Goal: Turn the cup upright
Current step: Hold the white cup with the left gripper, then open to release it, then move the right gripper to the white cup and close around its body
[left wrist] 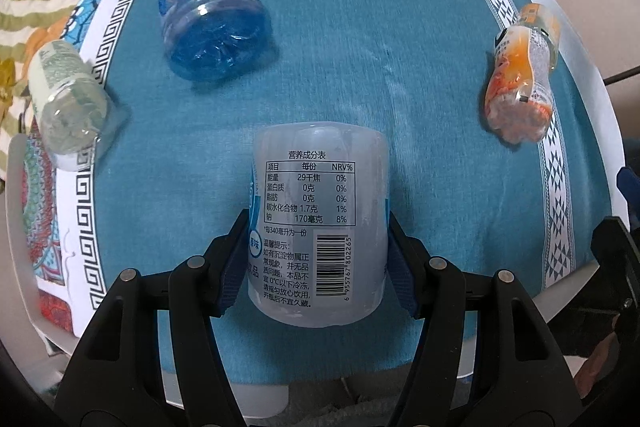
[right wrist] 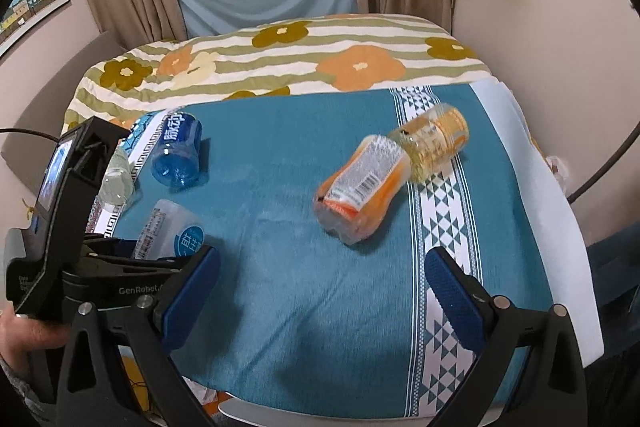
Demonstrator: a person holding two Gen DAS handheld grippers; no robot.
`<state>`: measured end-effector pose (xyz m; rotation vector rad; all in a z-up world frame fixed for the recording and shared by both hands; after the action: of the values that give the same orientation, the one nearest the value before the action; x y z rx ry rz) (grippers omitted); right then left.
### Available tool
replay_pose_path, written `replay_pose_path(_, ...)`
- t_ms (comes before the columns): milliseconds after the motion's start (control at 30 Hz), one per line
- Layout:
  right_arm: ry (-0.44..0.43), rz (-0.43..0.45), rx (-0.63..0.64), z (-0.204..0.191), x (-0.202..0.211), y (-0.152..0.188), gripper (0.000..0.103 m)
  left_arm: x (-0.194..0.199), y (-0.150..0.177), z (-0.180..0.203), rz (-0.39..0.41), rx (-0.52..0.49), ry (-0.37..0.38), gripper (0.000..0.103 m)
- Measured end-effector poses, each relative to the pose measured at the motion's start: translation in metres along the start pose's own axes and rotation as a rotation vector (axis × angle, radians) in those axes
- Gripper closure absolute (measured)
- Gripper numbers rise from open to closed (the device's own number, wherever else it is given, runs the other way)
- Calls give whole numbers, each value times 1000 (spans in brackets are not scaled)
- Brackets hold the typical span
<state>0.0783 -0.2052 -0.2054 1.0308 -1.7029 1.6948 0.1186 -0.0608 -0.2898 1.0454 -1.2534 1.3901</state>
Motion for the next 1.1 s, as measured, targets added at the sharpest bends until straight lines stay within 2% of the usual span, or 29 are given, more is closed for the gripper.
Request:
replay_pose_path(300, 8, 5, -17, 2, 1, 0, 1, 0, 0, -1, 2, 15, 6, 35)
replay_pose_path(367, 9, 8, -19, 3, 2, 1, 1, 0, 0, -2, -1, 18, 2, 22)
replay_pose_path(400, 9, 8, -20, 3, 3, 2, 1, 1, 1, -2, 3, 20, 0, 9)
replay_pose_path(433, 7, 8, -23, 3, 4, 2, 1, 3, 1, -2, 13, 23, 1, 6)
replay_pose_path(733, -4, 11, -22, -1, 11, -4, 1, 34, 5, -2, 63, 11, 20, 6)
replay_pose_path(867, -25, 5, 3, -8, 18, -15, 1, 56, 11, -15, 88, 21, 32, 6)
replay_pose_path(967, -66, -18, 24, -15, 21, -29, 1, 75, 14, -27, 115, 31, 26, 6)
replay_pose_path(1100, -155, -101, 21, -29, 14, -46, 1, 97, 17, -52, 166, 50, -34, 1)
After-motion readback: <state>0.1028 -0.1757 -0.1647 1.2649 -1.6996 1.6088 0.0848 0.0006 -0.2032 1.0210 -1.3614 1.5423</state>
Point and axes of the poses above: each gripper's, at about its wrist camera, not at the fingertips, and x roughly against the way its jaws point, z to its right, y to its underside, the point moved 5 cm from there along -x, roughly the way its jaws point, and after that the axes turned 5 degrees about x, right-handed, at the moved point
